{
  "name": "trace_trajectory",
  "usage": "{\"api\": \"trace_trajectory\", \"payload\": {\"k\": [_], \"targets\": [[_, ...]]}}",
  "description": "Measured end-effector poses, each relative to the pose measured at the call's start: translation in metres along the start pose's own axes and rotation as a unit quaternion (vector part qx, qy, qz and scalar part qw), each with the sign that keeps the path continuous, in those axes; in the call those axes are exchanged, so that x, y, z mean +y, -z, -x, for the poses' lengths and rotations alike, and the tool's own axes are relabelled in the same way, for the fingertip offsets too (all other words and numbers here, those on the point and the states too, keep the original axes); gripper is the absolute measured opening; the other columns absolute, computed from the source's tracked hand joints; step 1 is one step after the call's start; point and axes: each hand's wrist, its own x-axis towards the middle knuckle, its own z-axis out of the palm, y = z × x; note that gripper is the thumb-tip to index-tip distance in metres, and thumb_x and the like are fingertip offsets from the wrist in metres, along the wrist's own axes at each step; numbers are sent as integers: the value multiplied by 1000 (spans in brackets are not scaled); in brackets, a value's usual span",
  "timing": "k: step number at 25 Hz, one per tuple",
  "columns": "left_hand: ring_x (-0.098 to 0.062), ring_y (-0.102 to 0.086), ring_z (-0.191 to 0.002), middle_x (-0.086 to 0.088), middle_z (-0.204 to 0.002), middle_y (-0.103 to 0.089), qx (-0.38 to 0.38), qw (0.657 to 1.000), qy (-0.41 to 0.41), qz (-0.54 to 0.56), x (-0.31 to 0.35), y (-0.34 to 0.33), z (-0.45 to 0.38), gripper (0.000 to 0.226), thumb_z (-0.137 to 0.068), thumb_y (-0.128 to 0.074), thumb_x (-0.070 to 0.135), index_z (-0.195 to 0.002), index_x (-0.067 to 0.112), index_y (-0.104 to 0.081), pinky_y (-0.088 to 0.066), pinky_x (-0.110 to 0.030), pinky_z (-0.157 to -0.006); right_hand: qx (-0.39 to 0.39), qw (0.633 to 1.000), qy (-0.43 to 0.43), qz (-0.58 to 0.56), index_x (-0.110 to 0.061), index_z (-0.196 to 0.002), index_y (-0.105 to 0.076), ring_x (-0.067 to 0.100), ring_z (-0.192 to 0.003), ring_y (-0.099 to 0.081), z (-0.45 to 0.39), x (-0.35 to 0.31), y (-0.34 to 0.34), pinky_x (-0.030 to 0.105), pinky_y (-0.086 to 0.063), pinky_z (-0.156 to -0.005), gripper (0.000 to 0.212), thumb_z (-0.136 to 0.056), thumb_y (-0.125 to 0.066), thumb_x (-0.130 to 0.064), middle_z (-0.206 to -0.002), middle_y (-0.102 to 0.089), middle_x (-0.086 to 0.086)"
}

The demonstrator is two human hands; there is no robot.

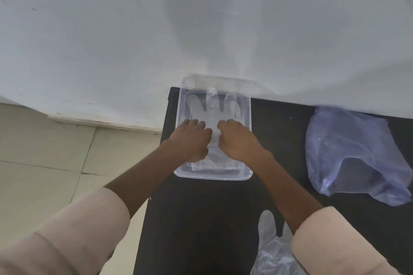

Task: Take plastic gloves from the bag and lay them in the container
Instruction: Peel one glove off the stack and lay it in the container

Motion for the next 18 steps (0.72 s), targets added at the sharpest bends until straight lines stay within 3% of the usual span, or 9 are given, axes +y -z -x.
{"api": "trace_trajectory", "payload": {"k": [5,9,12,14,16,18], "targets": [[-38,-23,-146,-25,-160,-13,-60,995,58,58,14,-5,-12,75,-91,-56,22,-151,3,-15,-27,-46,-117,54,971,-119,-201,0,-140,-31,36,-114,-56,-30,0,-20,37,-46,-85,48,-94,-44,-6,-139,-43,22],[-39,-20,-147,-26,-161,-5,-88,988,94,81,14,-13,-16,81,-92,-55,28,-152,-1,-8,-27,-47,-116,100,957,-161,-218,1,-148,-17,35,-124,-49,-38,5,-25,33,-41,-84,63,-92,-44,-4,-152,-30,20],[-38,-20,-147,-25,-162,-5,-100,985,108,96,13,-17,-17,85,-91,-57,33,-152,-1,-7,-26,-46,-116,114,947,-179,-241,-2,-150,-12,33,-122,-50,-36,4,-25,29,-37,-78,67,-92,-45,-6,-157,-24,17],[-39,-20,-147,-25,-162,-7,-88,983,108,121,12,-15,-15,86,-92,-57,34,-152,0,-7,-26,-46,-116,109,941,-176,-268,-4,-151,-14,32,-119,-53,-32,5,-25,28,-37,-78,68,-91,-46,-6,-155,-30,17],[-40,-29,-142,-24,-157,-22,-41,980,96,170,10,-10,-13,79,-91,-57,34,-150,1,-16,-34,-48,-113,127,932,-157,-301,-9,-149,-21,28,-107,-59,-24,9,-21,31,-45,-75,66,-89,-47,-8,-144,-46,18],[-37,-45,-131,-17,-143,-44,39,965,72,249,7,-3,-9,64,-90,-59,34,-142,7,-34,-43,-50,-104,167,919,-140,-329,-12,-144,-33,22,-107,-60,-8,14,-14,30,-52,-84,57,-90,-50,-9,-139,-53,11]]}}
